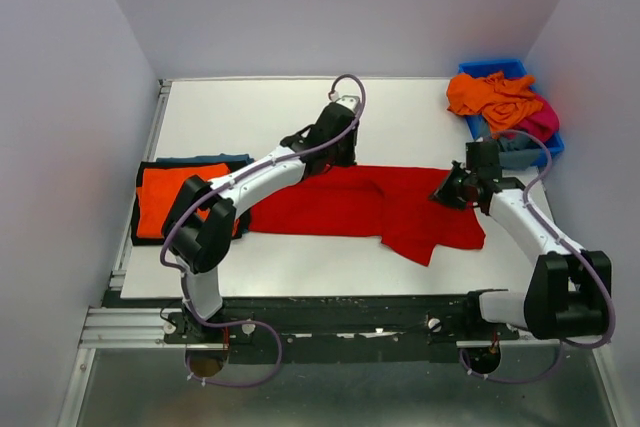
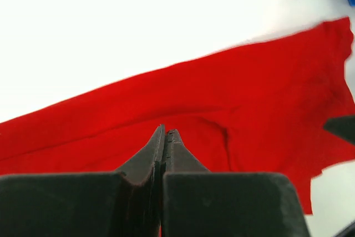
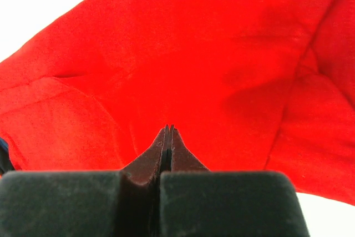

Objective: Fold and stack the t-shirts
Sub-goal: Fold the other side of the tshirt into a rectangle

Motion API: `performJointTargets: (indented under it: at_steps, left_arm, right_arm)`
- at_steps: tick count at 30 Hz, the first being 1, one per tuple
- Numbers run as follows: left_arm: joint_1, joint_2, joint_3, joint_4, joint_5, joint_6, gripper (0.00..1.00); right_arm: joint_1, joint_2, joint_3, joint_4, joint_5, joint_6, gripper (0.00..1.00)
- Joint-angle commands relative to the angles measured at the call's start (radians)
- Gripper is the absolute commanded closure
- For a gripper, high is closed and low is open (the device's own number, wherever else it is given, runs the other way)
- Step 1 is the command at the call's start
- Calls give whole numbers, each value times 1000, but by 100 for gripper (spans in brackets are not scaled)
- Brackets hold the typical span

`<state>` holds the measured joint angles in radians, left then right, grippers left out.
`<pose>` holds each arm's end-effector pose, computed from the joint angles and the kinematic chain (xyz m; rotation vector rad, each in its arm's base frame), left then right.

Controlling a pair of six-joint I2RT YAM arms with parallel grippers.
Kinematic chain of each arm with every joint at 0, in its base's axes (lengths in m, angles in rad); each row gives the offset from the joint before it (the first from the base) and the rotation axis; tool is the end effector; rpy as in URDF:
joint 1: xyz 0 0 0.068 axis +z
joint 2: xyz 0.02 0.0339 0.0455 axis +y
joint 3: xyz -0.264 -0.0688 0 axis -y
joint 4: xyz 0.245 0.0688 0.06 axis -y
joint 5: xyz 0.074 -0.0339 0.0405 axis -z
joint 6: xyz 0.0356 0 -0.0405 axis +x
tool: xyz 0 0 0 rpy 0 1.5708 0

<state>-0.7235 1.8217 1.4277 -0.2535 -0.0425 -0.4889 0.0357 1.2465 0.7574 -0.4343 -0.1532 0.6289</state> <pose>0.3174 -0.2784 0.2645 0.2439 2.2763 -0.6089 0.2458 0.0142 0.2145 0.6797 2.4478 0.4622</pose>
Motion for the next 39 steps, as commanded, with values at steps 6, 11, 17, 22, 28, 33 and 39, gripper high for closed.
performJointTargets:
  at_steps: [6,11,17,22,28,33,39]
  left_arm:
    - [98,132,57,-89,-2,-30,100]
    - [95,249,149,-61,162,-28,100]
    - [108,260,136,-79,109,-17,100]
    - [141,278,138,-67,142,-30,100]
    - [159,343,200,-110,170,-36,100]
    - [168,390,238,-147,202,-42,100]
    - [171,427,263,-165,224,-39,100]
  right_arm:
    - [29,126,33,12,121,146,99]
    - [55,168,31,130,18,134,99]
    - [156,338,221,157,-120,77,99]
    - [217,496,385,151,-161,81,99]
    - [254,658,494,144,-181,97,99]
    - [293,702,461,155,-235,104,99]
    - [291,553,286,151,-194,75,99]
